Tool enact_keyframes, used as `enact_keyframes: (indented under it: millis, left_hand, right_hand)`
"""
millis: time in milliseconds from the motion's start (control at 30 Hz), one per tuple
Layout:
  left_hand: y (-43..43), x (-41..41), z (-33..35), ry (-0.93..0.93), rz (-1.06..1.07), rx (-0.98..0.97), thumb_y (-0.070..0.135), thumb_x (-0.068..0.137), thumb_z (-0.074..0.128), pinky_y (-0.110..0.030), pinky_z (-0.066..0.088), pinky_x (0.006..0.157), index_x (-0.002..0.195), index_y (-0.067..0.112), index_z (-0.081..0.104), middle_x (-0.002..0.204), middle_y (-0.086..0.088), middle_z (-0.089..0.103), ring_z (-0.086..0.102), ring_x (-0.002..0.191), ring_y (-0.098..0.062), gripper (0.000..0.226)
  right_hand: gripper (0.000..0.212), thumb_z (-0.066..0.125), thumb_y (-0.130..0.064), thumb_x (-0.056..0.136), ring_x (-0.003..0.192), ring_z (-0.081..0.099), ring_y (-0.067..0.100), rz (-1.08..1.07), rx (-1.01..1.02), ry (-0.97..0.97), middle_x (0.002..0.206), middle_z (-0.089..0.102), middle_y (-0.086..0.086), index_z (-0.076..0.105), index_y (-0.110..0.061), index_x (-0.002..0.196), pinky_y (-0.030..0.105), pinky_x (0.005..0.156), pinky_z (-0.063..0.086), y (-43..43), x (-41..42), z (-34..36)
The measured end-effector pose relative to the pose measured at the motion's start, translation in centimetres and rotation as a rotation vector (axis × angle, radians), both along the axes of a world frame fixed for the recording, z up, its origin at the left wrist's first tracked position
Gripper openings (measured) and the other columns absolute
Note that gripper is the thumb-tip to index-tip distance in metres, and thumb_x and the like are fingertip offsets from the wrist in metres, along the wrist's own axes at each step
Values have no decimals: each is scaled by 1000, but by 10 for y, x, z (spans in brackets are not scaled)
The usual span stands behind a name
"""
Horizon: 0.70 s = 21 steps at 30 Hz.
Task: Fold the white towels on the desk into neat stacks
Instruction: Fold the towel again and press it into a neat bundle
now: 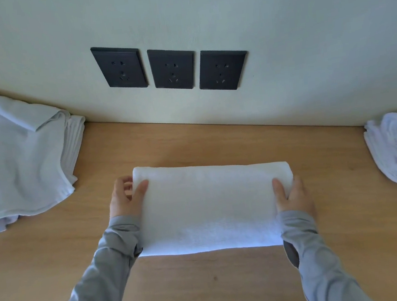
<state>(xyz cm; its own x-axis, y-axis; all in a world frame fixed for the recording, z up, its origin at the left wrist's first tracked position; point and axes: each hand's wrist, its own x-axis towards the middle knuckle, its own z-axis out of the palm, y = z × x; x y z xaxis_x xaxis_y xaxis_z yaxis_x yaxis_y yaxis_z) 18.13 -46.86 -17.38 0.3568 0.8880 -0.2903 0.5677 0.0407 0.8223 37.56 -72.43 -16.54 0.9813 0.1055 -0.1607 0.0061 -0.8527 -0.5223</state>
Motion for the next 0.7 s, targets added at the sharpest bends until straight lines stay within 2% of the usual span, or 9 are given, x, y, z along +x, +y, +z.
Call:
enact_keyframes:
  millis: [67,167,267,333,433,500,533,633,700]
  left_hand:
    - [0,-1,-7,28,-33,47,37,88,59,-29,39,61,101,30,46,91,-1,57,54,75,-22,20]
    - [5,0,-16,98,-72,69,41,90,54,-34,40,70,106,25,48,91,-6,57,54,79,-27,23]
    - [6,5,-17,143,-85,85,41,90,53,-34,38,71,111,20,50,91,-8,57,55,82,-32,30]
    - [1,6,-11,198,-89,144,39,90,53,-36,37,73,114,13,50,100,-13,54,53,91,-37,35]
    - [-22,6,6,414,-133,496,35,91,52,-49,42,83,129,7,46,126,-22,47,49,106,-43,48]
    - [-54,14,16,449,-285,731,37,94,46,-54,41,95,135,6,44,138,-21,46,49,119,-43,51]
    - [-74,20,19,449,-400,785,39,95,39,-54,37,101,137,7,43,142,-18,43,45,127,-39,53]
    - [-121,31,17,475,-688,730,43,93,20,-50,24,111,142,14,38,151,-8,32,30,139,-26,60]
    - [-116,23,7,506,-748,728,45,93,19,-49,22,113,143,15,36,152,-5,29,28,140,-23,61]
  right_hand:
    - [43,50,-33,93,91,56,39,-66,11,-58,105,59,22,47,2,118,37,69,39,0,-4,-5]
    - [35,49,-27,94,84,55,39,-149,28,-117,98,58,24,48,4,110,33,63,31,1,-4,-12]
    - [32,47,-24,95,86,54,39,-166,29,-122,99,57,24,48,5,109,33,63,29,5,-2,-16]
    - [33,47,-22,95,96,54,38,-132,-2,-127,106,56,24,47,5,114,36,66,32,8,-4,-11]
    - [44,52,-14,91,124,45,37,41,-141,-351,131,51,22,45,2,131,46,94,37,12,-12,5]
    - [47,47,-16,89,131,42,35,249,-102,-534,137,49,18,46,-1,134,53,104,30,25,-27,16]
    - [48,41,-19,90,131,43,33,400,-102,-574,138,49,15,47,-2,134,54,106,27,33,-39,17]
    - [51,29,-27,92,134,39,26,787,-264,-491,144,44,8,50,-7,134,56,110,26,48,-73,11]
    - [56,25,-36,93,138,33,23,834,-370,-417,148,38,5,45,-9,138,56,110,26,36,-71,2]
